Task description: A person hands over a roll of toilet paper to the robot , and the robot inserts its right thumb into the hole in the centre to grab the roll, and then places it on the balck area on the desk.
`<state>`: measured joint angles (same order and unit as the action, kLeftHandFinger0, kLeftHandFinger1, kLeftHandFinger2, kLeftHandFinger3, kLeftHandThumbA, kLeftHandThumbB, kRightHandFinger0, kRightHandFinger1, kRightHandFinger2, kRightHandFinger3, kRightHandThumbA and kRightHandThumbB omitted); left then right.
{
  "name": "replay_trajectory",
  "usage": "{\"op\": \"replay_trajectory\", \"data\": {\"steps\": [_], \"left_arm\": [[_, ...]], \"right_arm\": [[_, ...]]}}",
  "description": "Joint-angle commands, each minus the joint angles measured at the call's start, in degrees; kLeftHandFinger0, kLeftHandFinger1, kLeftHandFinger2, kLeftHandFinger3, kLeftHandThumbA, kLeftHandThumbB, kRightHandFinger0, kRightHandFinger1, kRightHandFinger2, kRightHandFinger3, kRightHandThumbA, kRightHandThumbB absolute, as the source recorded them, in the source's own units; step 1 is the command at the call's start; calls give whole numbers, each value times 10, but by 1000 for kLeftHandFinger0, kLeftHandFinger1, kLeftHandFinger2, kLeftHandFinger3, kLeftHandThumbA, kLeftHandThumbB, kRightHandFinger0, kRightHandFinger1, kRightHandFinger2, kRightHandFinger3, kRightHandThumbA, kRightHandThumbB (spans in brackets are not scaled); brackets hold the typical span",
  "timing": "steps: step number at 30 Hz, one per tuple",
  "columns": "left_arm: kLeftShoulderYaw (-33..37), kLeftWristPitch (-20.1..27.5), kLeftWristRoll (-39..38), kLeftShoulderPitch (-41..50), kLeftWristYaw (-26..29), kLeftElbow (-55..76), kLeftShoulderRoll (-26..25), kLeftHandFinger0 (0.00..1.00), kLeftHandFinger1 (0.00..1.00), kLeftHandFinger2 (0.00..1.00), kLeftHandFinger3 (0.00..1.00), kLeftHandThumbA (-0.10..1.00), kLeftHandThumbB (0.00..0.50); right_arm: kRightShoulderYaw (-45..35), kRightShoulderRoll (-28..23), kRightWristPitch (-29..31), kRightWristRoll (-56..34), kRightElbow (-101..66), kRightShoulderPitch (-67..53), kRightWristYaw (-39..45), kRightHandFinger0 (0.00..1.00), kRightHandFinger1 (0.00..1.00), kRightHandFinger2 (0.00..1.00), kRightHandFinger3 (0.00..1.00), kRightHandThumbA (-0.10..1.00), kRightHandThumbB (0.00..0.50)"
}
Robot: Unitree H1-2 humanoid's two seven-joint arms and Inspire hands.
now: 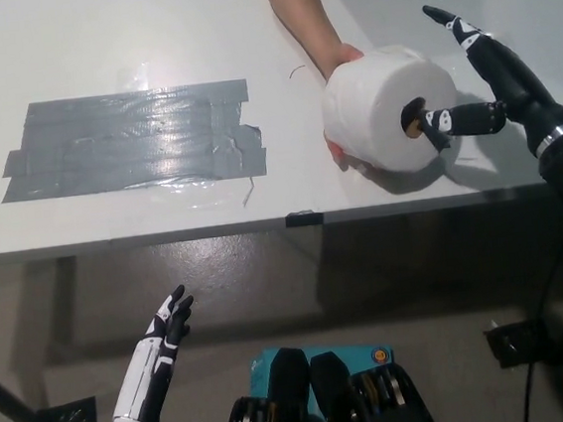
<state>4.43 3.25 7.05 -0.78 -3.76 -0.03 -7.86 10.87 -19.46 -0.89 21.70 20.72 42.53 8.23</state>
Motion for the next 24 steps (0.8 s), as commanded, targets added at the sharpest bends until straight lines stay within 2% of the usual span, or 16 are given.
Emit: {"op": "replay_trajectory", "data": {"steps": [1, 4, 7, 11, 15, 19, 24], "left_arm": [[0, 6, 4, -7, -4, 18, -6, 1000, 1000, 1000, 1000, 1000, 139], [0, 5, 5, -10, -5, 16, -8, 1000, 1000, 1000, 1000, 1000, 146], [1, 7, 7, -10, -3, 15, -7, 1000, 1000, 1000, 1000, 1000, 125], [2, 16, 8, -10, -4, 9, -8, 1000, 1000, 1000, 1000, 1000, 126], [2, 18, 4, -10, -4, 8, -8, 1000, 1000, 1000, 1000, 1000, 130], [1, 11, 2, -10, -7, 14, -9, 1000, 1000, 1000, 1000, 1000, 121], [1, 9, 0, -14, -9, 15, -7, 1000, 1000, 1000, 1000, 1000, 109]], "right_arm": [[6, -1, -1, 14, 11, 47, 1, 1000, 1000, 1000, 1000, 839, 350], [10, 1, -8, 15, 27, 58, 5, 1000, 1000, 1000, 1000, 863, 351], [19, 2, -9, 25, 44, 69, 3, 1000, 1000, 1000, 1000, 871, 336], [38, 2, -18, 43, 66, 86, 6, 1000, 1000, 1000, 1000, 871, 328], [68, 2, -8, 62, 120, 113, 9, 1000, 1000, 1000, 1000, 873, 371], [98, 9, 17, 79, 194, 146, -1, 1000, 1000, 1000, 1000, 848, 389], [135, 20, 25, 100, 259, 183, -2, 1000, 1000, 1000, 1000, 849, 379]]}}
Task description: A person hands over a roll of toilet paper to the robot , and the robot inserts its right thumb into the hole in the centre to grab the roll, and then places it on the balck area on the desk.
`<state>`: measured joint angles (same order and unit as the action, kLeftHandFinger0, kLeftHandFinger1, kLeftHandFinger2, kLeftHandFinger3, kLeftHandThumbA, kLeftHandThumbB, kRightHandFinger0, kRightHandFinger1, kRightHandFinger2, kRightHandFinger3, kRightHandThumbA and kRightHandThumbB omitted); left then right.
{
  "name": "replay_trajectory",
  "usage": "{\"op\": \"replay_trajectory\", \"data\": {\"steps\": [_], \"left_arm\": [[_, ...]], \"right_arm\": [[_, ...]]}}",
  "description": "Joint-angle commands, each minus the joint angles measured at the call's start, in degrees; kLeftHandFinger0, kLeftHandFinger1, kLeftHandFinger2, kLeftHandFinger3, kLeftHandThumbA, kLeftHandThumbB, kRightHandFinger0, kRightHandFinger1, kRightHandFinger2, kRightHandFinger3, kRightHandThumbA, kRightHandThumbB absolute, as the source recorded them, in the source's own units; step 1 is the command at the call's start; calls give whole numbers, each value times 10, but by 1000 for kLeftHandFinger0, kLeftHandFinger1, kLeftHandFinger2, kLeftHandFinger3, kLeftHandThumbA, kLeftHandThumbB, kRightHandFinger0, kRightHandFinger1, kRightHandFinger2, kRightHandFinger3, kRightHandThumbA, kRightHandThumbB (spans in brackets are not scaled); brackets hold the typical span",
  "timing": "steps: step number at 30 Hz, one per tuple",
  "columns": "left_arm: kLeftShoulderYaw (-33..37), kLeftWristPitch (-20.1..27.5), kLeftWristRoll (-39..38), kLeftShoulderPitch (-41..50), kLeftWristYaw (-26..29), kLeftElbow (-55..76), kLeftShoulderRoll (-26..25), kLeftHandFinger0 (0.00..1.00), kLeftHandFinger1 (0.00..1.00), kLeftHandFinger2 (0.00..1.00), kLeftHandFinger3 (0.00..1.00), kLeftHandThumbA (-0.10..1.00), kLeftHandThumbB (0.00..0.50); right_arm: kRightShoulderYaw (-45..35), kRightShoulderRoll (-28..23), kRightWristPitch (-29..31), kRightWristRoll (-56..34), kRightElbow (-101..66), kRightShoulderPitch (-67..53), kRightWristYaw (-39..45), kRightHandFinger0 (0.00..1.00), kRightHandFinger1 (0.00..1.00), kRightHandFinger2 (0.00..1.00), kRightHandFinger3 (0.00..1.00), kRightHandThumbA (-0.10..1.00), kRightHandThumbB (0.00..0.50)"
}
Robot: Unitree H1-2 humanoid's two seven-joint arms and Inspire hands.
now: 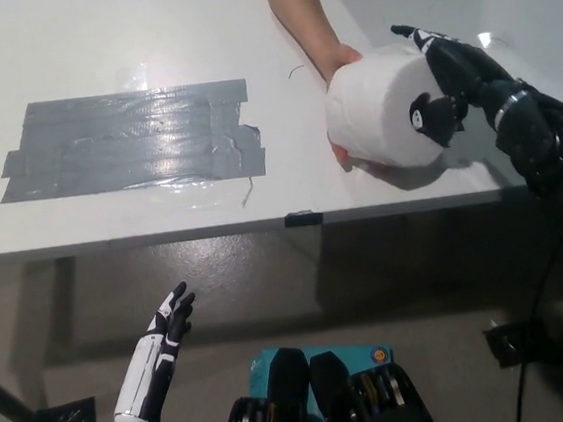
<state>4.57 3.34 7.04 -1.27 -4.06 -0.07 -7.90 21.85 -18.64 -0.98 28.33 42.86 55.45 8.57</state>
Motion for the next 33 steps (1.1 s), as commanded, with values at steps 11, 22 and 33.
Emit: {"op": "replay_trajectory", "data": {"steps": [11, 22, 33], "left_arm": [[2, 11, 6, -14, -7, 16, -8, 1000, 1000, 1000, 1000, 1000, 103], [3, 19, 4, -31, -10, 7, -13, 1000, 1000, 1000, 1000, 1000, 87], [0, 29, 3, -39, -5, -7, -14, 1000, 1000, 1000, 1000, 1000, 64]], "right_arm": [[65, 46, 46, 61, 133, 91, -80, 156, 306, 449, 510, -71, 227], [14, 48, 102, 20, 165, 79, -158, 77, 593, 983, 959, -100, 143], [-97, 56, 111, -79, 125, 78, -127, 174, 630, 959, 926, -100, 150]]}}
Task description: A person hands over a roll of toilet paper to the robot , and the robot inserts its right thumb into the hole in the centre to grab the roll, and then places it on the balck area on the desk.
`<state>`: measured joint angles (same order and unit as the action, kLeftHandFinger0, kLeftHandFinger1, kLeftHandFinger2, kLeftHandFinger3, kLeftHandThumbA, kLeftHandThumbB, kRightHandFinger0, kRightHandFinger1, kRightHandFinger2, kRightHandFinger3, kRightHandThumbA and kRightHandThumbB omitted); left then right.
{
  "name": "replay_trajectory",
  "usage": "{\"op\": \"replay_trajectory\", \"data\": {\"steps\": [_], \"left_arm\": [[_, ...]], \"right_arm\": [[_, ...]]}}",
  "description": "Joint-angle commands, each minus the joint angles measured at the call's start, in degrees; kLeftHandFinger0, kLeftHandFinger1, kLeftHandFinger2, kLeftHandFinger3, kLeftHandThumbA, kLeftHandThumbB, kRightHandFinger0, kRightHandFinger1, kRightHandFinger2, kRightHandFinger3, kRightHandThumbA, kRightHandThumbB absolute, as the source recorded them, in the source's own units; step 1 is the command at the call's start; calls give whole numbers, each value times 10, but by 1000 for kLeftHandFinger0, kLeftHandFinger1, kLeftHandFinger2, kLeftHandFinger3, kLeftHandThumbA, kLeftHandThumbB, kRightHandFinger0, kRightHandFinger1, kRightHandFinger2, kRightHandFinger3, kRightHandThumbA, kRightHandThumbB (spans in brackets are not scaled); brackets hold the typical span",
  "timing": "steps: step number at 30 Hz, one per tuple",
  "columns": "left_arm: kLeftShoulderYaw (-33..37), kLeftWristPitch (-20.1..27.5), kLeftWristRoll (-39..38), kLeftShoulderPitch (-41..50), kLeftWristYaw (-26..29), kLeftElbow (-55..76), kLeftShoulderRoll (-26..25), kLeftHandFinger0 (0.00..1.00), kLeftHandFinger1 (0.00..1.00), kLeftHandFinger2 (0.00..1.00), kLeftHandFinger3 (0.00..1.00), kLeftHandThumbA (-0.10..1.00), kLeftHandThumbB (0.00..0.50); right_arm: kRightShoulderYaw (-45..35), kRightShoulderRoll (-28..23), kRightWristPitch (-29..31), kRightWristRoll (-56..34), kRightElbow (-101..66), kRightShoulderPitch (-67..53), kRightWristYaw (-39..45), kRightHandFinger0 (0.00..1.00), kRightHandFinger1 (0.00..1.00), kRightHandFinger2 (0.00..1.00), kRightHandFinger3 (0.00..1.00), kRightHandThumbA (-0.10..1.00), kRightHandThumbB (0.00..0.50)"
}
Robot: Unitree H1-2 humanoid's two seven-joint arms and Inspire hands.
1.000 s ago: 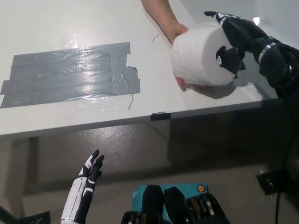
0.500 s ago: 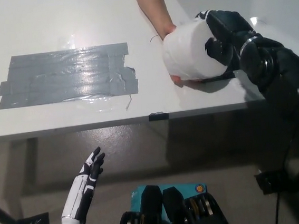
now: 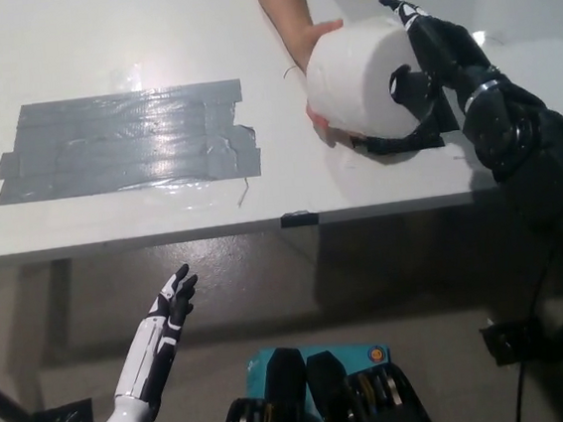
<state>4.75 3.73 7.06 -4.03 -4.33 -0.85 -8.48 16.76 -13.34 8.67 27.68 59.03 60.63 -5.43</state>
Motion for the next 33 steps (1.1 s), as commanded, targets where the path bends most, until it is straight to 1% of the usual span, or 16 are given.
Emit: {"op": "replay_trajectory", "data": {"steps": [1, 5, 8, 10, 12, 14, 15, 16, 17, 18, 21, 23, 26, 28, 32, 33], "left_arm": [[-2, 25, 1, -12, -3, 1, -8, 1000, 1000, 1000, 1000, 1000, 66], [-3, 26, 0, -12, -2, -1, -7, 1000, 1000, 1000, 1000, 1000, 69], [-3, 26, 6, -11, 2, -2, -8, 1000, 1000, 1000, 1000, 1000, 74], [-2, 25, 9, -11, 2, -1, -9, 1000, 1000, 1000, 1000, 1000, 74], [-2, 21, 5, -13, -1, -2, -8, 1000, 1000, 1000, 1000, 1000, 75], [-1, 28, 8, -14, 0, -4, -9, 1000, 1000, 1000, 1000, 1000, 50], [-1, 30, 8, -14, 0, -5, -9, 1000, 1000, 1000, 1000, 1000, 54], [-1, 30, 6, -14, 0, -5, -9, 1000, 1000, 1000, 1000, 1000, 64], [-2, 29, 3, -14, -1, -6, -9, 1000, 1000, 1000, 1000, 1000, 67], [-3, 28, 2, -14, -2, -5, -10, 1000, 1000, 1000, 1000, 1000, 67], [-2, 24, 6, -13, -1, -2, -9, 1000, 1000, 1000, 1000, 1000, 64], [-3, 28, 3, -12, -1, -4, -8, 1000, 1000, 1000, 1000, 1000, 62], [-3, 28, 4, -12, 0, -5, -8, 1000, 1000, 1000, 1000, 1000, 64], [-2, 31, 6, -12, 0, -6, -9, 1000, 1000, 1000, 1000, 1000, 55], [-2, 34, 5, -15, 0, -7, -9, 1000, 1000, 1000, 1000, 1000, 51], [-1, 29, 4, -16, -2, -5, -8, 1000, 1000, 1000, 1000, 1000, 56]], "right_arm": [[-77, 7, 1, -103, -52, 29, 25, 143, 582, 905, 883, -100, 158], [-142, 10, -47, -157, -98, 39, 54, 82, 561, 932, 931, -100, 136], [-182, 7, -95, -186, -128, 53, 63, 49, 512, 882, 865, -100, 126], [-217, 8, -128, -218, -151, 59, 75, 98, 584, 969, 923, -100, 127], [-236, 3, -149, -234, -175, 59, 88, 98, 586, 990, 959, -100, 122], [-240, -10, -134, -238, -172, 62, 107, 10, 517, 946, 1000, -100, 130], [-242, -12, -140, -238, -173, 63, 111, 2, 457, 879, 916, -100, 129], [-239, -17, -149, -235, -177, 64, 119, 0, 436, 928, 802, -100, 128], [-229, -25, -159, -226, -181, 66, 134, 0, 399, 721, 784, -100, 121], [-224, -29, -160, -221, -182, 67, 139, 0, 399, 721, 784, -100, 121], [-176, -51, -191, -182, -155, 85, 178, 73, 619, 913, 1000, -100, 120], [-150, -61, -178, -168, -128, 92, 199, 113, 693, 940, 1000, -100, 132], [-100, -73, -157, -141, -67, 112, 211, 89, 606, 920, 946, -100, 170], [-70, -77, -166, -121, -55, 121, 214, 118, 634, 956, 975, -100, 173], [-22, -82, -184, -108, -40, 142, 247, 102, 589, 915, 929, -100, 152], [-3, -85, -172, -98, -21, 151, 263, 138, 656, 1000, 1000, -100, 153]]}}
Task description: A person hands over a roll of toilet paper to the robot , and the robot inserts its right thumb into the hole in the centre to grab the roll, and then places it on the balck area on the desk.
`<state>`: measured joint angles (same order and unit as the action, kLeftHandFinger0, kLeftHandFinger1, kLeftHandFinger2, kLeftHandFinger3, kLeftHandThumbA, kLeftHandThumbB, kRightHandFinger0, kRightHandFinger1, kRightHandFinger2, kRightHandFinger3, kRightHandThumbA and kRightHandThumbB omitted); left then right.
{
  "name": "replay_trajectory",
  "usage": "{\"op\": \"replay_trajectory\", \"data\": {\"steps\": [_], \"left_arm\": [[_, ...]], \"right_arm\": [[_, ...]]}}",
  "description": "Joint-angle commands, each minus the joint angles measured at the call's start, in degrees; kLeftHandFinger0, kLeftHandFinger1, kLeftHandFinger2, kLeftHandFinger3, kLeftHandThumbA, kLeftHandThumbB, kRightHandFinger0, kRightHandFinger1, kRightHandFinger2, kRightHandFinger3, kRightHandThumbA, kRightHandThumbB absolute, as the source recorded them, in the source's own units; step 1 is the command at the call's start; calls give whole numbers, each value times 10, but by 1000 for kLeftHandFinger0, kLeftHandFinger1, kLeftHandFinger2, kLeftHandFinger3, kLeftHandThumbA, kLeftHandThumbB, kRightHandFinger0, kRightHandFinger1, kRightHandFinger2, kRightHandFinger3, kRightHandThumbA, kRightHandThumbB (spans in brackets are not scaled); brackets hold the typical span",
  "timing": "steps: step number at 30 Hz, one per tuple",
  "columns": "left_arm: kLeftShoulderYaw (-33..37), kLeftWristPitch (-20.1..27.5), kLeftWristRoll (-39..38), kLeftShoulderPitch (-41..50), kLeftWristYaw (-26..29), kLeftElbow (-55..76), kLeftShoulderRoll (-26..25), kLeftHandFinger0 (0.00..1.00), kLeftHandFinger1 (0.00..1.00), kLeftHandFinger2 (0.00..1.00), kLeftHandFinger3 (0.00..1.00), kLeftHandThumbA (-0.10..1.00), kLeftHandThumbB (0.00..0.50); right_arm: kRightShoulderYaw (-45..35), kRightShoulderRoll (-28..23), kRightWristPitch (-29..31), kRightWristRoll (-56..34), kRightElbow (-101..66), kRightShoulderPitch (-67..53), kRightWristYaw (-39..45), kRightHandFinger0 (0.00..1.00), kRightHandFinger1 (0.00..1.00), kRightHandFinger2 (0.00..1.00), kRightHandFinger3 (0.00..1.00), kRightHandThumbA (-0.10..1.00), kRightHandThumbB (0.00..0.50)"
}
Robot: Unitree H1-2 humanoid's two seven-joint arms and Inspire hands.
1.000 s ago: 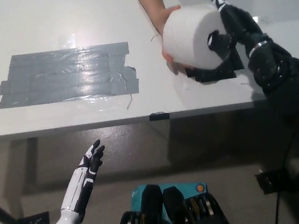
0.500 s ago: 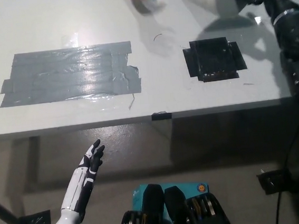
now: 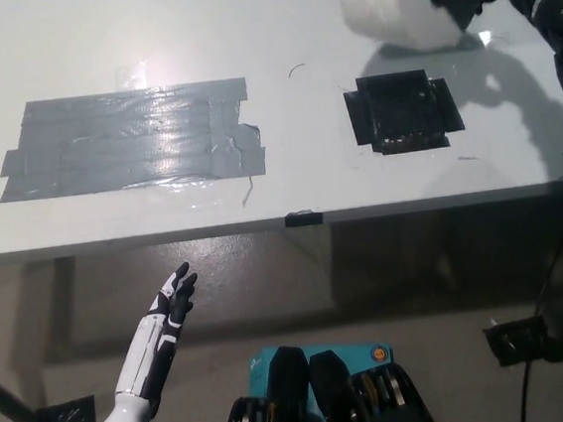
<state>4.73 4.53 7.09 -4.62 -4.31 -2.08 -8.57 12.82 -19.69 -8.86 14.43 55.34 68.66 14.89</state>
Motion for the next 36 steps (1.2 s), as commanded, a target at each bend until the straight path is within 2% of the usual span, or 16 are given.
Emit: {"op": "replay_trajectory", "data": {"steps": [1, 2, 5, 8, 16, 19, 23, 25, 27, 28, 29, 30, 31, 32, 34, 36], "left_arm": [[-1, 17, 2, -10, -3, 9, -7, 1000, 1000, 1000, 1000, 1000, 57], [-2, 18, 2, -10, -3, 9, -7, 1000, 1000, 1000, 1000, 1000, 56], [-1, 23, 7, -10, -1, 8, -9, 1000, 1000, 1000, 1000, 1000, 68], [0, 16, 6, -11, -3, 11, -8, 1000, 1000, 1000, 1000, 1000, 62], [-1, 18, 7, -17, -4, 9, -12, 1000, 1000, 1000, 1000, 1000, 66], [-2, 12, 6, -17, -4, 11, -11, 1000, 1000, 1000, 1000, 1000, 65], [-1, 11, 7, -16, -3, 13, -10, 1000, 1000, 1000, 1000, 1000, 52], [-1, 11, 8, -16, -3, 14, -10, 1000, 1000, 1000, 1000, 1000, 55], [0, 10, 12, -15, -2, 14, -10, 1000, 1000, 1000, 1000, 1000, 61], [0, 12, 12, -15, -2, 13, -10, 1000, 1000, 1000, 1000, 1000, 54], [0, 14, 12, -15, -2, 13, -9, 1000, 1000, 1000, 1000, 1000, 54], [0, 14, 12, -15, -2, 13, -9, 1000, 1000, 1000, 1000, 1000, 53], [0, 13, 13, -17, -2, 12, -9, 1000, 1000, 1000, 1000, 1000, 52], [0, 12, 13, -18, -2, 12, -10, 1000, 1000, 1000, 1000, 1000, 52], [0, 13, 11, -20, -4, 10, -10, 1000, 1000, 1000, 1000, 1000, 60], [0, 15, 9, -23, -5, 8, -10, 1000, 1000, 1000, 1000, 1000, 61]], "right_arm": [[51, -23, 9, 45, 28, 76, 67, 171, 695, 1000, 1000, -100, 154], [60, -23, 16, 48, 36, 78, 68, 192, 727, 1000, 1000, -100, 157], [106, -20, 39, 75, 70, 92, 80, 186, 725, 1000, 1000, -100, 180], [134, -21, 33, 88, 82, 102, 93, 190, 738, 1000, 1000, -100, 174], [164, -19, 33, 103, 111, 127, 111, 311, 794, 1000, 954, -100, 168], [179, -23, 46, 116, 115, 135, 121, 285, 769, 1000, 924, -100, 168], [184, -25, 50, 120, 122, 141, 122, 340, 798, 1000, 904, -100, 177], [184, -26, 51, 121, 122, 142, 122, 306, 777, 1000, 892, -100, 169], [186, -27, 57, 126, 126, 144, 123, 318, 792, 999, 868, -100, 188], [186, -26, 46, 124, 133, 150, 148, 668, 1000, 1000, 1000, 156, 372], [182, -25, 30, 117, 141, 157, 179, 668, 1000, 1000, 1000, 156, 372], [181, -24, 26, 115, 143, 158, 185, 833, 1000, 1000, 1000, 206, 354], [176, -25, 17, 105, 152, 164, 232, 1000, 1000, 1000, 1000, 325, 390], [176, -26, 16, 103, 155, 167, 255, 1000, 1000, 1000, 1000, 353, 406], [179, -28, 7, 103, 161, 171, 291, 1000, 1000, 1000, 1000, 455, 492], [179, -30, -5, 106, 160, 170, 302, 1000, 1000, 1000, 1000, 521, 500]]}}
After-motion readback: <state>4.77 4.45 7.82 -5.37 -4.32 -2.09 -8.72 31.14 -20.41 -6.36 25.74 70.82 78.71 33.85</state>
